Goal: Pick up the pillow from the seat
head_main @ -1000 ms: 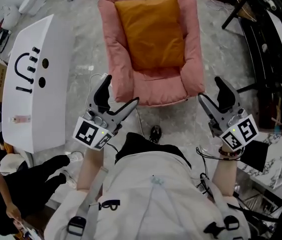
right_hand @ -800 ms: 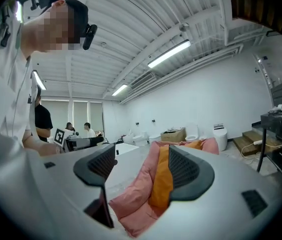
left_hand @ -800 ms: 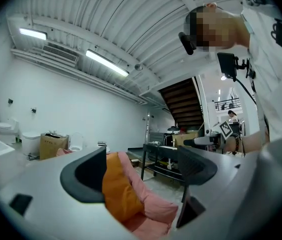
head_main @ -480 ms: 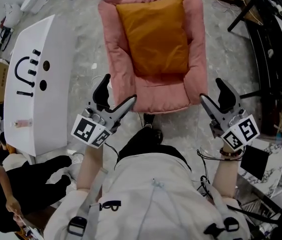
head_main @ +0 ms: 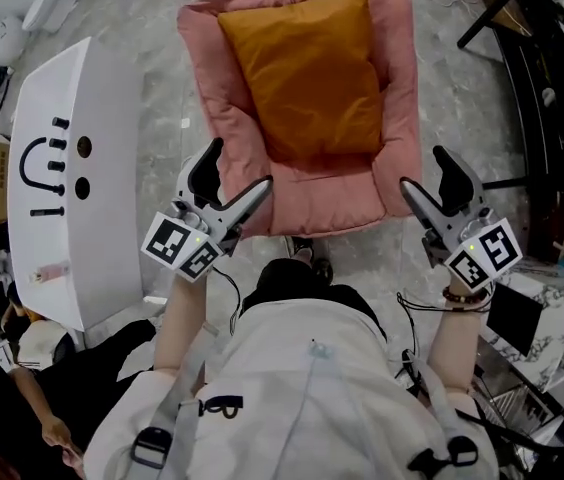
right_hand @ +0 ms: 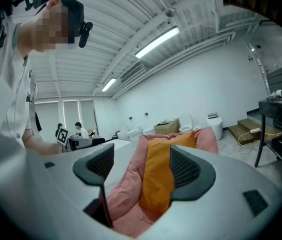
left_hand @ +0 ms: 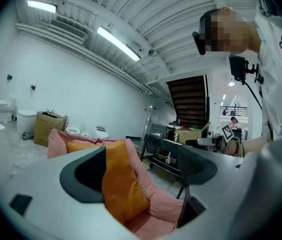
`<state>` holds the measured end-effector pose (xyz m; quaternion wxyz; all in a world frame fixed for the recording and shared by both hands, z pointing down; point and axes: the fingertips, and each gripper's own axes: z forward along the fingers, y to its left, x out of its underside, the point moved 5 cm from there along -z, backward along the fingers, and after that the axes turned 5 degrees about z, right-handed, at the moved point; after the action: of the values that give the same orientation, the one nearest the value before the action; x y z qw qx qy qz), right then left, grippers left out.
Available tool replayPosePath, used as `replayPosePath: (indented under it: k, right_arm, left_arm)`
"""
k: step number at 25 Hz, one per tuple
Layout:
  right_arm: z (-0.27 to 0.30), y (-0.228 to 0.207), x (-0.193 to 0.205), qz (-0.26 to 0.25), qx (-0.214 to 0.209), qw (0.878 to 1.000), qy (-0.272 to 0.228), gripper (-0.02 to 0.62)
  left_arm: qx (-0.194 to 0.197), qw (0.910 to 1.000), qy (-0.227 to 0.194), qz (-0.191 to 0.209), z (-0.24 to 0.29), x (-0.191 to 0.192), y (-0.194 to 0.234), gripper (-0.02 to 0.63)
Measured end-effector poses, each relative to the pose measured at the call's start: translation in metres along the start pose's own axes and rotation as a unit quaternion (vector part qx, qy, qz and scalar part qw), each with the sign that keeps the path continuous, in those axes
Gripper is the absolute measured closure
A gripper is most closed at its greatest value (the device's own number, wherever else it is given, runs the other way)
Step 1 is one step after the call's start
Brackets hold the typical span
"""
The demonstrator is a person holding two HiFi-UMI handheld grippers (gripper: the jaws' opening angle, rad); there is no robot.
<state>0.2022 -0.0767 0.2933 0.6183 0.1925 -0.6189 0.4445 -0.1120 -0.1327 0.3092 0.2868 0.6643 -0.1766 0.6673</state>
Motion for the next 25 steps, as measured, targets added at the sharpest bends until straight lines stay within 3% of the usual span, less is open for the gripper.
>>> replayPosePath:
  k: [11,20,25]
  right_arm:
    - [0.058,-0.054,0.019,0.022,0.036,0.999,0.03,0.262]
    - [0.109,-0.101,0.025,0.031,0.011,0.998,0.047,0.262]
    - [0.133,-0.139,0.04,0.054,-0.001,0.996,0.067,0.262]
  left_arm:
    - [0.027,0.9979,0.047,-0.036,0.054,0.041,0.08,0.16]
    - [0.012,0.9976,0.061,-0.03,0.093,0.049,0.118,0.153]
    - [-0.002,0.9958,0.077,-0.05,0.116,0.064,0.129,0.15]
